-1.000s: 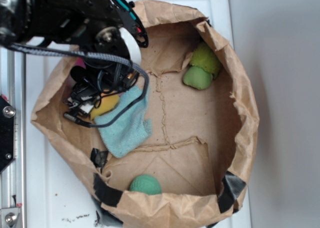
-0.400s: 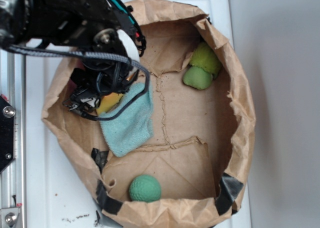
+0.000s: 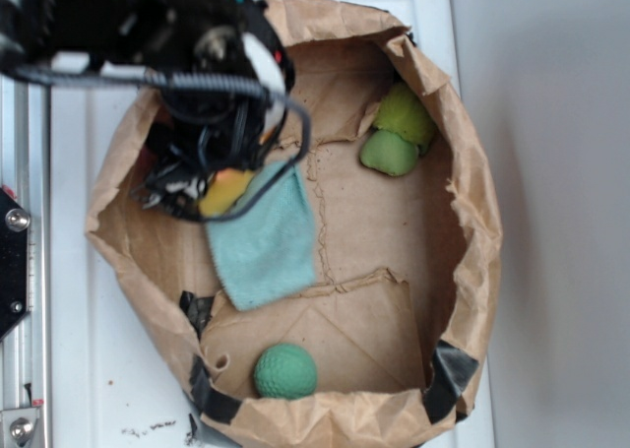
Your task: Grab the green sponge.
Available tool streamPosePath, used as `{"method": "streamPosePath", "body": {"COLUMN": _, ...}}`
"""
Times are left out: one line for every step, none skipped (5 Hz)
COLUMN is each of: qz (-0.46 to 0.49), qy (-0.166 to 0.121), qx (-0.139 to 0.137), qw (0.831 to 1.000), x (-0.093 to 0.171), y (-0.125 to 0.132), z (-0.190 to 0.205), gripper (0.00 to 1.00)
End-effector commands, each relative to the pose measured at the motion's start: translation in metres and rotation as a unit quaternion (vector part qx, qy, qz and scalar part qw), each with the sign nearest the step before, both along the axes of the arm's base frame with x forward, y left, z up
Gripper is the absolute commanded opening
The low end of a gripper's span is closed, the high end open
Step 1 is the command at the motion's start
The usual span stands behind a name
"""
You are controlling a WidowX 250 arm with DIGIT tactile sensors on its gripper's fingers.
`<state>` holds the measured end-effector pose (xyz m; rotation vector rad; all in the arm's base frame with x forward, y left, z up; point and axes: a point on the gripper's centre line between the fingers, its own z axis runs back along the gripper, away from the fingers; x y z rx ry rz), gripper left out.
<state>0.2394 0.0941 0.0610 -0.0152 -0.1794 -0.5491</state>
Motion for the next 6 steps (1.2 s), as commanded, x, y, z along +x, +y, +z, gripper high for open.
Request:
{"method": "streamPosePath", "body": {"qz": 0.094, "qy": -0.057, "qx": 0.023, "qw": 0.994, "x": 0.008, "y": 0.042, "z": 0.073, "gripper": 0.0}}
{"method": "streamPosePath", "body": {"qz": 0.099, "qy": -0.044, "qx": 0.003, "qw": 0.994, "x": 0.006, "y": 0.045, "z": 0.095, "gripper": 0.0}}
{"method": "streamPosePath", "body": {"qz": 0.112, "qy": -0.038, "qx": -0.013, "qw": 0.993, "x": 0.0, "y": 0.039, "z": 0.112, "gripper": 0.0}}
{"method": "streamPosePath", "body": {"qz": 0.17, "qy": -0.053, "qx": -0.039, "qw": 0.983, "x": -0.004, "y": 0.027, "z": 0.118, "gripper": 0.0}}
{"method": "streamPosePath", "body": {"qz": 0.209, "qy": -0.055, "qx": -0.037, "qw": 0.976, "x": -0.008, "y": 0.016, "z": 0.122, "gripper": 0.0}}
{"method": "streamPosePath", "body": {"qz": 0.229, "qy": -0.068, "qx": -0.028, "qw": 0.971, "x": -0.009, "y": 0.003, "z": 0.122, "gripper": 0.0}}
